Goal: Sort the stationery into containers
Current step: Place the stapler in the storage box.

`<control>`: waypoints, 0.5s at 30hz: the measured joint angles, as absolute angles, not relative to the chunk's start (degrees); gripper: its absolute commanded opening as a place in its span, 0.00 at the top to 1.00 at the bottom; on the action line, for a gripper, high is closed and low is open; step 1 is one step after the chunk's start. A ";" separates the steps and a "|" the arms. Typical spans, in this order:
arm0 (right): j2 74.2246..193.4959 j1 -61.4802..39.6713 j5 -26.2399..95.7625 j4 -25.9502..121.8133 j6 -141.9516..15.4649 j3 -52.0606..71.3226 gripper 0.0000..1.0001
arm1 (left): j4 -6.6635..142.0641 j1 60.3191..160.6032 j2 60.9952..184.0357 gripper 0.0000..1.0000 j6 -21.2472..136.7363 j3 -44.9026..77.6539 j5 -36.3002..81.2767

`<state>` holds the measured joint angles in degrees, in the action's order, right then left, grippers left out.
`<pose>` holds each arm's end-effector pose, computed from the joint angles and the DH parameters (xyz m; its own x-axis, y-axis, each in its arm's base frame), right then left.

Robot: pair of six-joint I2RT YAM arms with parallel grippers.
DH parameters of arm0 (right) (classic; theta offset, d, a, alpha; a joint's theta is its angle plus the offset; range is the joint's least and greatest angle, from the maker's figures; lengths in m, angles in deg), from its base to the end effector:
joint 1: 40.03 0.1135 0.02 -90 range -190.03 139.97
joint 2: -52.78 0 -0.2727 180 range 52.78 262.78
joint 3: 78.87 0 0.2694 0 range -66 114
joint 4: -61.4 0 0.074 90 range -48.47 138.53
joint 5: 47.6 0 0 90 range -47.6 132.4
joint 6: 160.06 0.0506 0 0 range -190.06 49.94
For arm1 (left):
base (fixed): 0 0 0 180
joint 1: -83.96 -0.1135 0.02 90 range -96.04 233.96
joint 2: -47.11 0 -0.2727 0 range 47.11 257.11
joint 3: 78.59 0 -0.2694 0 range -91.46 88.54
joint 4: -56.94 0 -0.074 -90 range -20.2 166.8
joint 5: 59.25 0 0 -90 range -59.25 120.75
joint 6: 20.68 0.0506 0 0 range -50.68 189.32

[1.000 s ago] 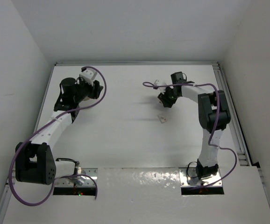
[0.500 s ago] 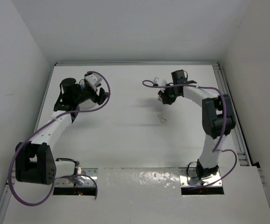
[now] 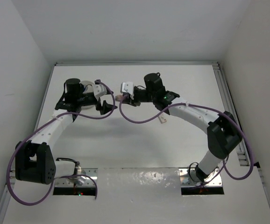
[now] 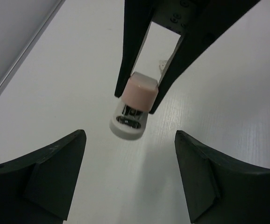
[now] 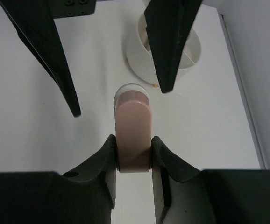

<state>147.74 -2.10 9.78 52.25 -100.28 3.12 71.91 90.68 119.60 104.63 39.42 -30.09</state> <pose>0.3099 0.2761 0.2808 0.2022 -0.3799 -0.9027 -0.9372 0.1923 -0.2909 0.2847 -0.0780 0.2820 0.1370 0.2674 -0.9538 0.9323 0.2905 0.2154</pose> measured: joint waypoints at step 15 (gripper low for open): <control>150.60 0.61 7.51 55.60 -99.03 3.23 1.00 | 77.99 90.64 119.07 0.78 111.10 39.18 -30.35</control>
